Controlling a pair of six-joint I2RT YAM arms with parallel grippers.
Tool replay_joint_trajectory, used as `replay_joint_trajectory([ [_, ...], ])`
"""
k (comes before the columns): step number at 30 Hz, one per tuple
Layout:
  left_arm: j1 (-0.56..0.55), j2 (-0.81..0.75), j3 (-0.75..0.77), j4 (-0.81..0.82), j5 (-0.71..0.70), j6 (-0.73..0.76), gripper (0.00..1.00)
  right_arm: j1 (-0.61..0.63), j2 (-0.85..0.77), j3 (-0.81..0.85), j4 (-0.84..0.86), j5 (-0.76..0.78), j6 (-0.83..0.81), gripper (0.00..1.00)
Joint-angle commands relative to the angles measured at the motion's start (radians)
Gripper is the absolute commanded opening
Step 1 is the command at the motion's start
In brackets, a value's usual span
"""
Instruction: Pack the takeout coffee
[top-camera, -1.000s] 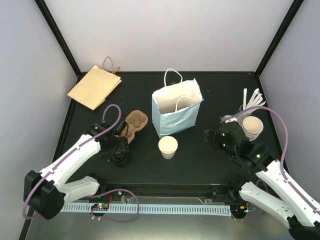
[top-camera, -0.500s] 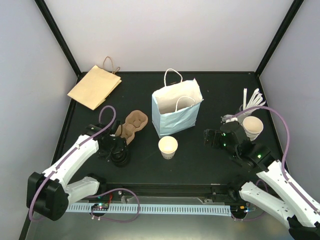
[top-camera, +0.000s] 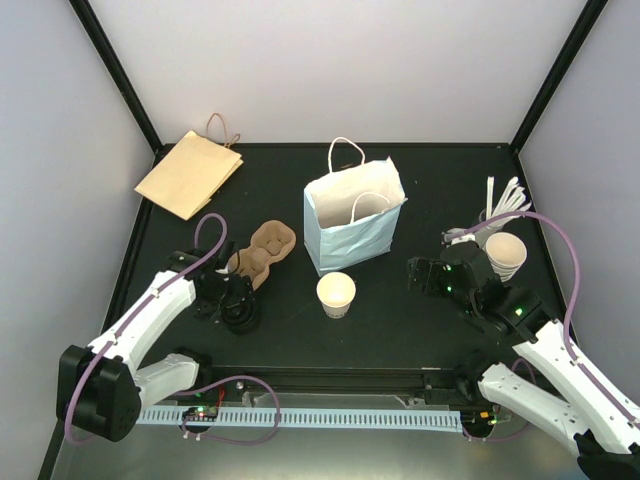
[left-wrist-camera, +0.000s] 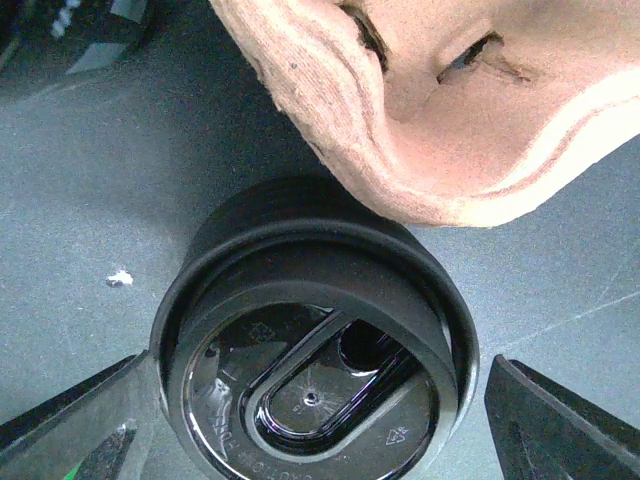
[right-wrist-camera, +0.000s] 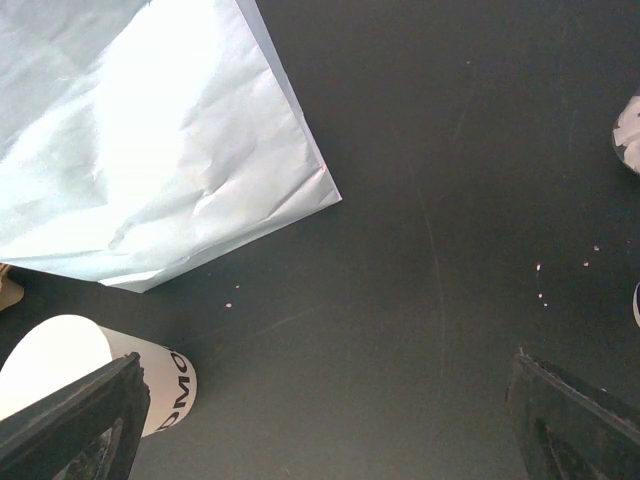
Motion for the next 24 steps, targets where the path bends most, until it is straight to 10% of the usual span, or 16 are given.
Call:
replay_joint_trajectory([
  [1, 0.013, 0.007, -0.009, 0.031, 0.037, 0.008, 0.91, -0.003, -0.002, 0.027, 0.007, 0.006, -0.004, 1.00],
  [15, 0.022, 0.026, -0.038, 0.057, 0.058, -0.021, 0.87, -0.002, -0.006, 0.027, 0.002, 0.011, -0.007, 1.00],
  [24, 0.024, -0.008, -0.030, 0.038, 0.047, -0.026, 0.68, -0.002, -0.011, 0.022, 0.000, 0.013, -0.003, 1.00],
])
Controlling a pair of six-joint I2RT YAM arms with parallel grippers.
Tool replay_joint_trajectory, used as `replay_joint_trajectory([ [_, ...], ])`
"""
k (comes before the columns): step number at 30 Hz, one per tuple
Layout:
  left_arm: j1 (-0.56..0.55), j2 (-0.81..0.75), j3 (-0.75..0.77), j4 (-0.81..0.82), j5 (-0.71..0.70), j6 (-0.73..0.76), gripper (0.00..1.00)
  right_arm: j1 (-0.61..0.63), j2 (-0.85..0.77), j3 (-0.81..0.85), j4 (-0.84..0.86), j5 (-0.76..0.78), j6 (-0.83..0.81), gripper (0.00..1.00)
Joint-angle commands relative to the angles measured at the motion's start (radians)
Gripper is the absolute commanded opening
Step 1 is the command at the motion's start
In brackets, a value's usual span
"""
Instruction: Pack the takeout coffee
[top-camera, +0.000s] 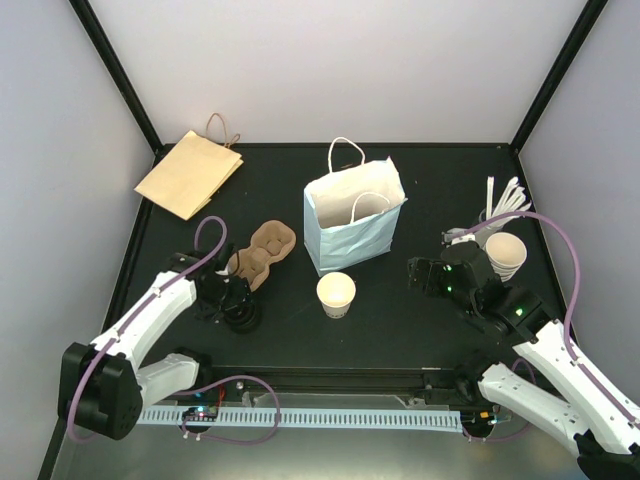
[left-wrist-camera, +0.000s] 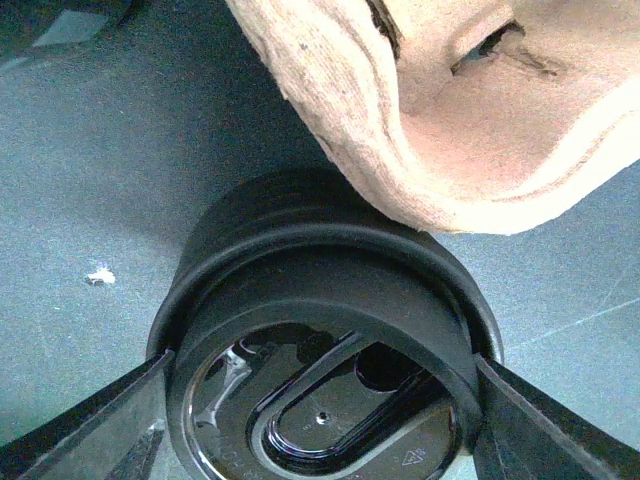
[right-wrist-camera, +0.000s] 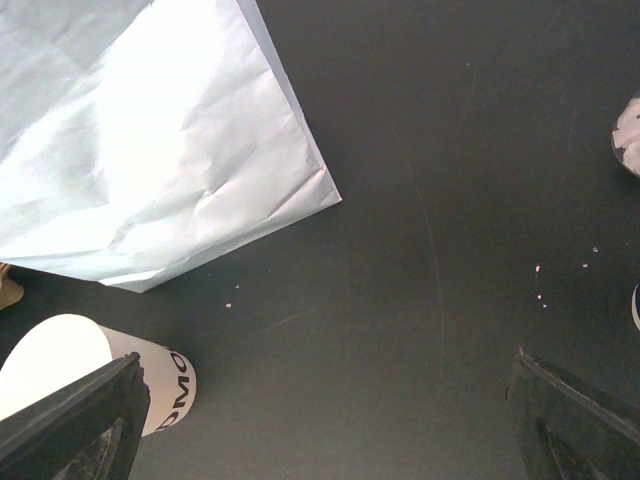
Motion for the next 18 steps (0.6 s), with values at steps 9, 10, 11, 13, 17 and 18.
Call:
replay_joint_trajectory([
  [9, 0.006, -0.082, 0.087, -0.115, -0.022, -0.019, 0.68, -0.003, -0.012, 0.022, 0.003, 0.010, 0.002, 1.00],
  [10, 0.005, -0.093, 0.103, -0.128, -0.020, -0.021, 0.68, -0.002, -0.011, 0.020, 0.004, 0.009, 0.003, 1.00],
  [11, 0.005, -0.105, 0.112, -0.142, -0.017, -0.020, 0.68, -0.003, -0.012, 0.020, 0.006, 0.008, 0.003, 1.00],
  [13, 0.005, -0.135, 0.144, -0.165, -0.006, -0.015, 0.67, -0.003, -0.011, 0.015, 0.010, 0.003, 0.004, 1.00],
  [17, 0.002, -0.198, 0.201, -0.196, 0.024, 0.007, 0.67, -0.003, -0.006, 0.008, 0.022, -0.007, 0.002, 1.00],
  [18, 0.000, -0.213, 0.215, -0.198, 0.039, 0.014, 0.67, -0.003, -0.004, 0.008, 0.024, -0.012, 0.001, 1.00],
])
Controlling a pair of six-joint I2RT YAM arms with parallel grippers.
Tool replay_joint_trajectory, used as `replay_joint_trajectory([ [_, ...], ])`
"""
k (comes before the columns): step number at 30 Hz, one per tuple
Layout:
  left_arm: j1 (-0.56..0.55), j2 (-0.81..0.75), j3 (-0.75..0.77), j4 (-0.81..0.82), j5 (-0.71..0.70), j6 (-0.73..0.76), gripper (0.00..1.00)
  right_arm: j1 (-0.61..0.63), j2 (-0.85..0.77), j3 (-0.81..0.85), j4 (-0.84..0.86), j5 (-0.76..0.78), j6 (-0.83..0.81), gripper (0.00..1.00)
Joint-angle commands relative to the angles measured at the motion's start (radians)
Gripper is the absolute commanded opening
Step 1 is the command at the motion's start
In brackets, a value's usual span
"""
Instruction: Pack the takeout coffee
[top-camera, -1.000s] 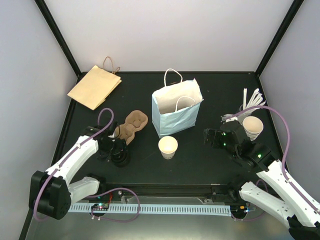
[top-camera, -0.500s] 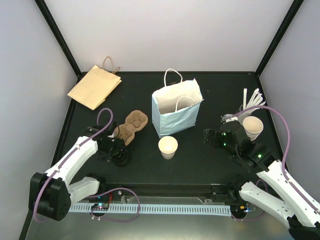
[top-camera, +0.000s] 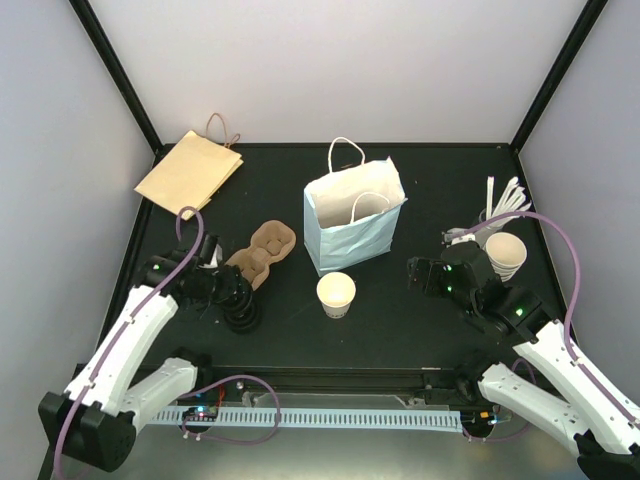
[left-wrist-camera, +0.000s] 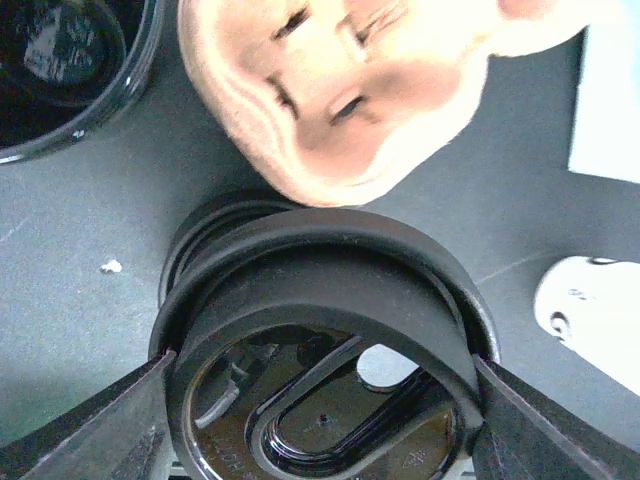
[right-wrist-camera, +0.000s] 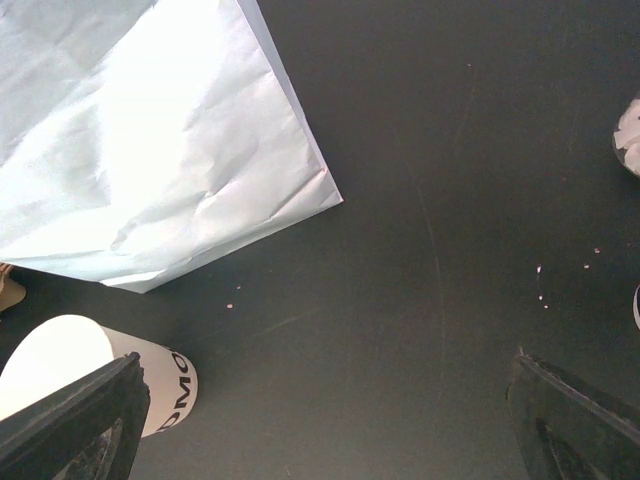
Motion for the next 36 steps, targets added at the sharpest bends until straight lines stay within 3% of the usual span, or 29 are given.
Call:
replay_joint_trajectory([
  [1, -0.004, -0.068, 0.087, -0.055, 0.064, 0.030, 0.65, -0.003, -0.002, 0.008, 0.024, -0.013, -0.002, 1.00],
  [7, -0.088, -0.124, 0.102, 0.058, 0.261, 0.032, 0.62, -0.003, 0.009, -0.001, 0.048, -0.072, -0.020, 1.00],
  [14, -0.387, -0.043, 0.149, 0.177, 0.140, -0.071, 0.61, -0.002, 0.020, -0.051, 0.108, -0.186, -0.016, 1.00],
  [19, -0.516, 0.050, 0.186, 0.276, 0.113, -0.040, 0.61, -0.002, 0.049, -0.069, 0.146, -0.298, -0.043, 1.00],
  [29, -0.629, 0.208, 0.222, 0.370, 0.050, 0.061, 0.66, -0.003, 0.065, -0.155, 0.259, -0.471, -0.060, 1.00],
  [36, -0.666, 0.308, 0.269, 0.356, -0.036, 0.100, 0.65, -0.003, 0.084, -0.156, 0.265, -0.481, -0.066, 1.00],
])
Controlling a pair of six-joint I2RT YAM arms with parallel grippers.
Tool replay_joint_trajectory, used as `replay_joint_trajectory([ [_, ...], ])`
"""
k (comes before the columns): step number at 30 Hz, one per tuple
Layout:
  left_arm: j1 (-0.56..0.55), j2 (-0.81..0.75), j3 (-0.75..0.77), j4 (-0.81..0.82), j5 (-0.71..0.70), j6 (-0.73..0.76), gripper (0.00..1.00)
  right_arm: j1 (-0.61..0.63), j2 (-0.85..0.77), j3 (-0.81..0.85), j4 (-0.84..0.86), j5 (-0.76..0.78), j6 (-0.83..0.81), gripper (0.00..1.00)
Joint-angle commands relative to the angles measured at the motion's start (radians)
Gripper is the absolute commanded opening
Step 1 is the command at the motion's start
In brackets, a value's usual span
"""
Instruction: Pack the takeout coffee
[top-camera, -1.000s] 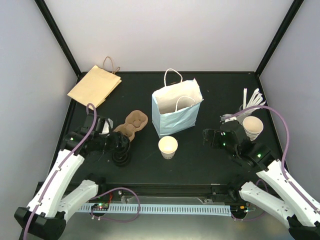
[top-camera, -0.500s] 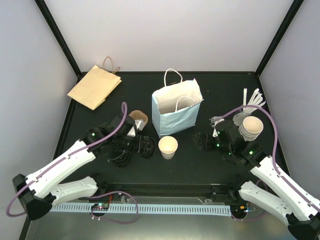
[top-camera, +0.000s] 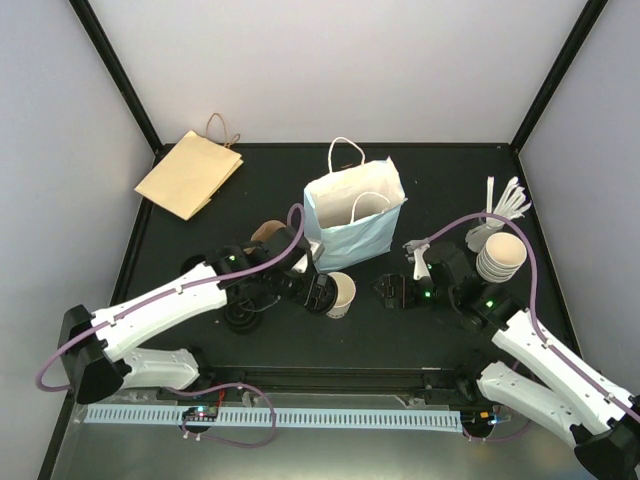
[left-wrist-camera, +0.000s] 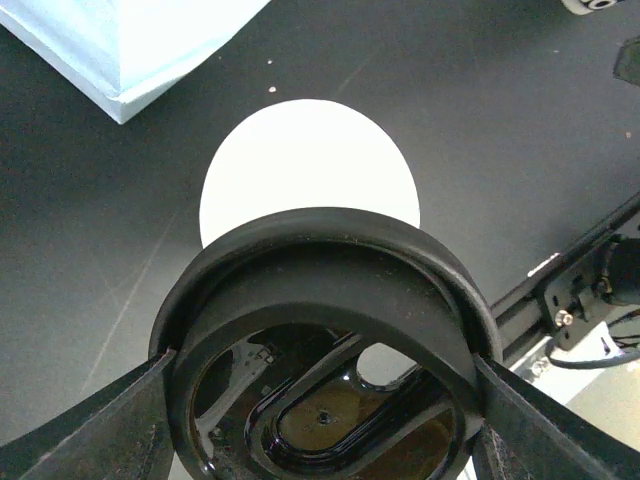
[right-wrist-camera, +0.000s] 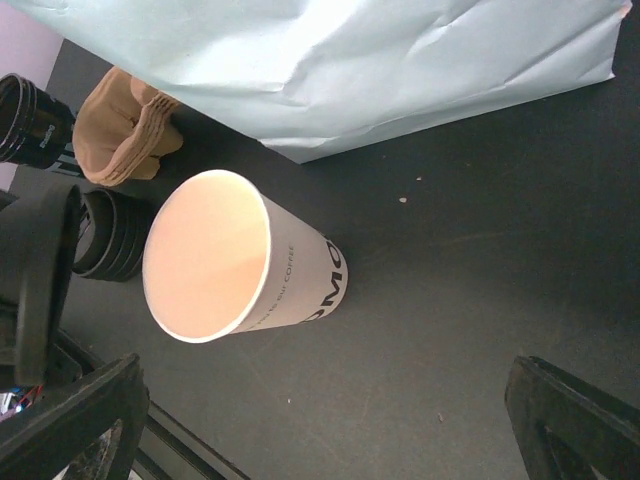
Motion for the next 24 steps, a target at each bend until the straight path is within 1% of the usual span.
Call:
replay_joint_trajectory([
  [1, -0.028, 0.052, 0.079, 0.008, -0.088, 0.052, 0.65, -0.003, 0.004, -0.002, 0.035, -0.030, -0.015, 1.00],
  [4, -0.063, 0.093, 0.131, -0.015, -0.130, 0.085, 0.65, -0.003, 0.008, -0.009, 0.043, -0.036, -0.015, 1.00],
  [8, -0.123, 0.187, 0.234, -0.116, -0.242, 0.134, 0.66, -0.003, 0.015, -0.007, 0.042, -0.039, -0.020, 1.00],
  [11, -0.149, 0.237, 0.292, -0.177, -0.286, 0.151, 0.66, -0.002, 0.016, -0.005, 0.042, -0.036, -0.023, 1.00],
  [20, -0.159, 0.284, 0.323, -0.174, -0.285, 0.187, 0.66, -0.003, 0.025, -0.004, 0.040, -0.033, -0.028, 1.00],
  [24, -0.159, 0.324, 0.349, -0.197, -0.287, 0.193, 0.66, -0.003, 0.033, 0.002, 0.037, -0.035, -0.035, 1.00],
])
